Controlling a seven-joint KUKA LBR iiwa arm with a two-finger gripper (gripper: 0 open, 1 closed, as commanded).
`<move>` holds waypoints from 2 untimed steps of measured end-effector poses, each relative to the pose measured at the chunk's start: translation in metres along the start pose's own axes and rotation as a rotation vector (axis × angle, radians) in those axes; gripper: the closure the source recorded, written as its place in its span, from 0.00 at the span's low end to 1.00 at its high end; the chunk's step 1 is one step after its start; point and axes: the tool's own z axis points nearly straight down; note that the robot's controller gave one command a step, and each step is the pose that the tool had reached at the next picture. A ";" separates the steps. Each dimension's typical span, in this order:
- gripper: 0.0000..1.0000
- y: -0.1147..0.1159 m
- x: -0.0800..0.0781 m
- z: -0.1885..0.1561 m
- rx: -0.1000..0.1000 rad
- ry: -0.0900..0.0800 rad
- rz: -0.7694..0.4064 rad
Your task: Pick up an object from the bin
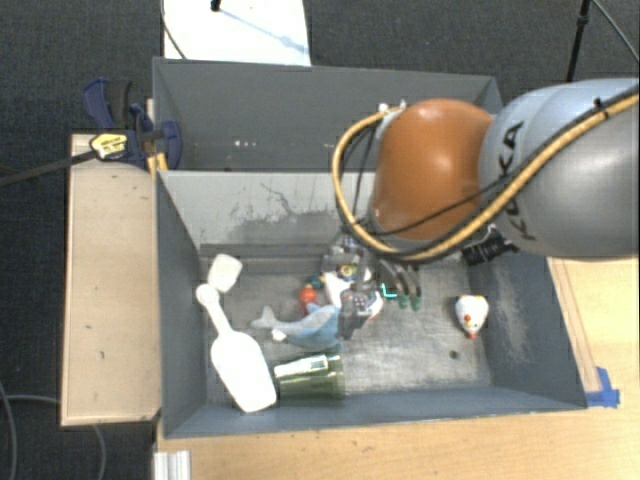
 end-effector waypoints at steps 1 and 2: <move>0.00 -0.001 -0.002 -0.004 -0.001 -0.008 0.004; 0.00 0.000 -0.011 0.033 0.000 -0.011 -0.124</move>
Offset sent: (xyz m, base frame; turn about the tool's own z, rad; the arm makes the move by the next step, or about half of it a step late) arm 0.0290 -0.0004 -0.1273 -0.4255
